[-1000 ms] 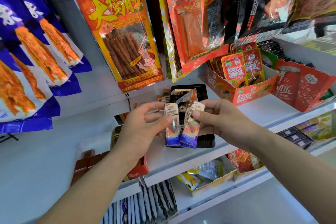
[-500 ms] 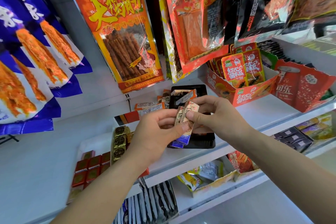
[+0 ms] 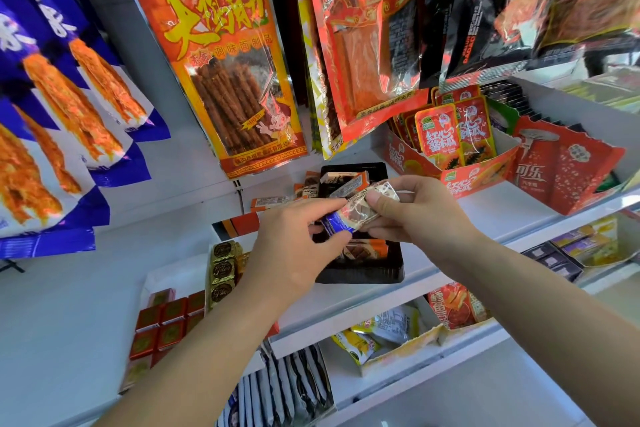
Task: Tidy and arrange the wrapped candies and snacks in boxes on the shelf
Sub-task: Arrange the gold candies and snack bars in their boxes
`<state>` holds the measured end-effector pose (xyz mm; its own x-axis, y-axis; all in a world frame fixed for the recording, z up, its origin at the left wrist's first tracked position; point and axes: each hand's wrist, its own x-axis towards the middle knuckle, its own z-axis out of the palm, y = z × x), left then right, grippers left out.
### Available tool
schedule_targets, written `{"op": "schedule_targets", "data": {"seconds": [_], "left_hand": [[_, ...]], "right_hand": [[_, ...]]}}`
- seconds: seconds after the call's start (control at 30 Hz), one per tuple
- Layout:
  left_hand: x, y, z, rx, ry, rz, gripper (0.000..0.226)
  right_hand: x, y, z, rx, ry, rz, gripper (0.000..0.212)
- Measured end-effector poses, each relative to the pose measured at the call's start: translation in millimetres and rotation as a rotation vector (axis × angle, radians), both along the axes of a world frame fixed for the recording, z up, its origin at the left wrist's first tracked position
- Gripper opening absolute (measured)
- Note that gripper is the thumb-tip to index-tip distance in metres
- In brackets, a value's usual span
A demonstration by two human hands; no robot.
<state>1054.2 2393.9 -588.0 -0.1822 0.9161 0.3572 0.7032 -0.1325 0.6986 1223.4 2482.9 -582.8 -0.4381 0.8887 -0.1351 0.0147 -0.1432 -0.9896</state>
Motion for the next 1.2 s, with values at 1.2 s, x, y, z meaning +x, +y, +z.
{"op": "schedule_targets", "data": {"seconds": [1.2], "left_hand": [[-24.7,12.7,-26.0,-0.364,0.111,0.096,0.029]], "right_hand": [[-18.0,26.7,-30.3,0.432,-0.796,-0.135,0.042]]}}
